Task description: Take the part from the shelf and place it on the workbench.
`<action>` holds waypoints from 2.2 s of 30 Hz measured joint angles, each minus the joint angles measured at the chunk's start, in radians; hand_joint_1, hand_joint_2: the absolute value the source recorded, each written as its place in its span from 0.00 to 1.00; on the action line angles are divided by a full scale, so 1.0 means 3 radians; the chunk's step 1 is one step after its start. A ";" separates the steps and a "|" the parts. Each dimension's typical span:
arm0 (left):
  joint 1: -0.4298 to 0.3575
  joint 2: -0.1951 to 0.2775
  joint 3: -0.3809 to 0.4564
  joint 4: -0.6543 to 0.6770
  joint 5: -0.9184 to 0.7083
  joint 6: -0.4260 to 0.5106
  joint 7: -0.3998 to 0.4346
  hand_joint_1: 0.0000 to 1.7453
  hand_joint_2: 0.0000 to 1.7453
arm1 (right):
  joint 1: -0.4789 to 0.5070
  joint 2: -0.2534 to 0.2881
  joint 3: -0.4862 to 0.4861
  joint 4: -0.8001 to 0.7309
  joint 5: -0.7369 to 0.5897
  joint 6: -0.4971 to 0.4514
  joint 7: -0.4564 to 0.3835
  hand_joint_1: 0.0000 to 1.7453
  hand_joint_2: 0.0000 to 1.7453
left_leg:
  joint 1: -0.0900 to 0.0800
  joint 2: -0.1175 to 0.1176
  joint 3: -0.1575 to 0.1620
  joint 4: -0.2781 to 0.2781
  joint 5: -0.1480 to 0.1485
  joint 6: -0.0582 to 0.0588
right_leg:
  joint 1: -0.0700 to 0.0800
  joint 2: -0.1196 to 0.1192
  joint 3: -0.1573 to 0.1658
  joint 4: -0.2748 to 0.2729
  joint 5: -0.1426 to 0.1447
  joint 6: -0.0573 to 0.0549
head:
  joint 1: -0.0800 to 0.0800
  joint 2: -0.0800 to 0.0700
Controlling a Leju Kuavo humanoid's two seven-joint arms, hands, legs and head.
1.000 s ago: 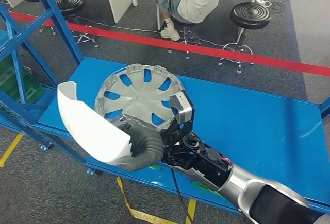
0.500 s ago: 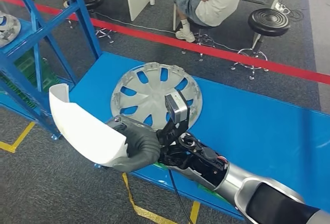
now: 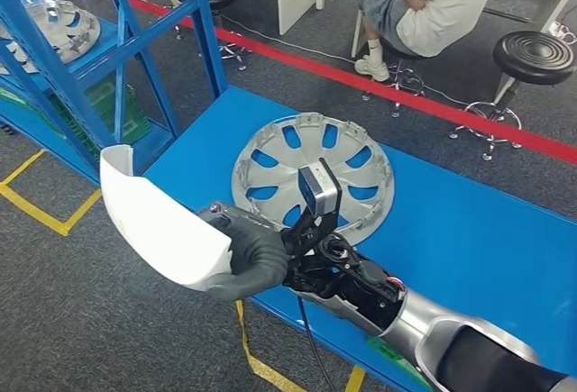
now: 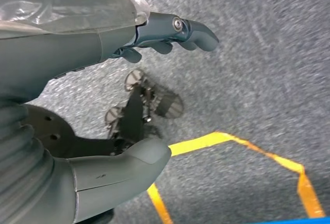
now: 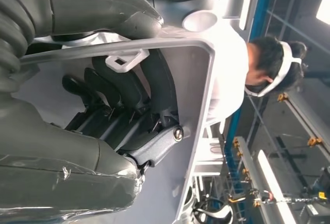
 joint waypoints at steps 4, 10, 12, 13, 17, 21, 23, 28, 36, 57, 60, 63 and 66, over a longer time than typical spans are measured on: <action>-0.0004 -0.0002 0.0000 0.0000 -0.0001 0.0005 0.0000 0.00 1.00 | -0.0001 0.0013 -0.0001 0.0000 -0.0002 0.0001 -0.0004 0.95 1.00 | 0.0002 0.0207 -0.0255 0.0513 -0.0281 -0.0076 | -0.0019 -0.0116 0.0021 -0.0056 0.0036 -0.0055 | -0.0064 0.0000; -0.0004 0.0001 0.0000 0.0000 -0.0001 0.0006 0.0001 0.00 1.00 | 0.0007 0.0014 -0.0001 0.0012 -0.0012 0.0025 -0.0005 0.95 1.00 | 0.0038 0.0351 -0.0226 0.0445 -0.0138 -0.0123 | -0.0019 -0.0286 0.0026 -0.0055 0.0015 -0.0037 | -0.0104 0.0000; -0.0013 0.0002 -0.0001 0.0000 -0.0001 0.0006 0.0000 0.00 1.00 | 0.0006 0.0016 -0.0001 0.0012 -0.0025 0.0041 -0.0004 0.95 1.00 | 0.0020 0.0430 -0.0016 0.0047 -0.0009 -0.0086 | 0.0000 -0.0321 0.0036 -0.0051 -0.0004 -0.0005 | -0.0105 0.0000; -0.0016 0.0002 -0.0001 0.0000 0.0000 0.0006 0.0000 0.00 1.00 | 0.0006 0.0016 0.0000 0.0012 -0.0033 0.0049 -0.0003 0.95 1.00 | 0.0010 0.0446 0.0018 -0.0023 -0.0003 -0.0063 | 0.0012 -0.0334 0.0040 -0.0050 -0.0013 0.0013 | -0.0098 0.0000; -0.0011 0.0002 -0.0001 0.0000 0.0006 0.0007 0.0000 0.00 1.00 | 0.0007 0.0017 0.0001 0.0014 -0.0048 0.0065 -0.0002 0.95 1.00 | 0.0009 0.0354 0.0030 -0.0035 -0.0007 0.0022 | 0.0003 -0.0328 0.0019 0.0054 -0.0121 0.0082 | -0.0070 0.0000; -0.0014 0.0005 -0.0001 0.0000 0.0010 0.0008 -0.0001 0.00 1.00 | 0.0032 0.0017 0.0002 0.0023 -0.0053 0.0068 -0.0002 0.95 1.00 | 0.0010 0.0264 0.0048 -0.0041 -0.0012 0.0071 | -0.0002 -0.0175 -0.0386 0.0931 -0.0515 0.0100 | -0.0023 0.0000; -0.0011 0.0004 -0.0001 0.0000 0.0016 0.0008 -0.0001 0.00 1.00 | 0.0054 0.0017 0.0003 0.0032 -0.0054 0.0079 -0.0002 0.95 1.00 | 0.0003 0.0197 0.0057 -0.0037 -0.0018 0.0074 | -0.0001 -0.0161 -0.0439 0.0992 -0.0450 0.0090 | -0.0010 0.0000; -0.0009 0.0000 -0.0001 0.0000 0.0037 0.0008 -0.0013 0.00 1.00 | 0.0055 0.0018 0.0010 0.0048 -0.0055 0.0114 -0.0001 0.95 1.00 | -0.0001 0.0044 0.0054 -0.0008 -0.0034 0.0028 | -0.0004 0.0010 -0.0037 0.0051 0.0004 0.0047 | 0.0009 0.0000; 0.0016 0.0000 -0.0001 0.0000 0.0086 0.0010 -0.0051 0.00 1.00 | 0.0040 0.0064 0.0036 0.0089 -0.0064 0.0146 -0.0004 0.95 1.00 | 0.0015 0.0256 -0.0418 0.0853 -0.0420 -0.0110 | -0.0009 -0.0175 0.0013 -0.0041 0.0027 -0.0049 | -0.0092 0.0000; 0.0069 -0.0006 0.0000 0.0000 0.0119 0.0011 -0.0071 0.00 1.00 | 0.0021 0.0098 0.0054 0.0158 -0.0075 0.0140 -0.0032 0.95 1.00 | -0.0009 0.0077 0.0042 -0.0018 0.0004 0.0060 | 0.0003 -0.0032 -0.0116 0.0237 -0.0056 0.0050 | -0.0001 0.0000; 0.0071 -0.0011 0.0000 0.0000 0.0123 0.0011 -0.0071 0.00 1.00 | 0.0016 0.0098 0.0052 0.0158 -0.0083 0.0140 -0.0036 0.95 1.00 | -0.0003 0.0005 -0.0001 -0.0013 0.0025 0.0007 | 0.0010 0.0027 -0.0004 0.0001 -0.0006 0.0023 | -0.0008 0.0000; 0.0086 -0.0012 0.0000 0.0000 0.0125 0.0011 -0.0072 0.00 1.00 | 0.0010 0.0101 0.0052 0.0158 -0.0090 0.0136 -0.0037 0.95 1.00 | -0.0001 0.0096 -0.0067 0.0101 -0.0046 -0.0047 | -0.0006 -0.0052 0.0020 -0.0041 0.0030 -0.0028 | -0.0035 0.0000; 0.0069 -0.0018 0.0000 0.0000 0.0125 0.0011 -0.0071 0.00 1.00 | 0.0006 0.0102 0.0046 0.0159 -0.0095 0.0125 -0.0035 0.95 1.00 | 0.0008 0.0255 -0.0389 0.0745 -0.0358 -0.0096 | -0.0004 -0.0152 0.0016 -0.0057 0.0040 -0.0053 | -0.0088 0.0000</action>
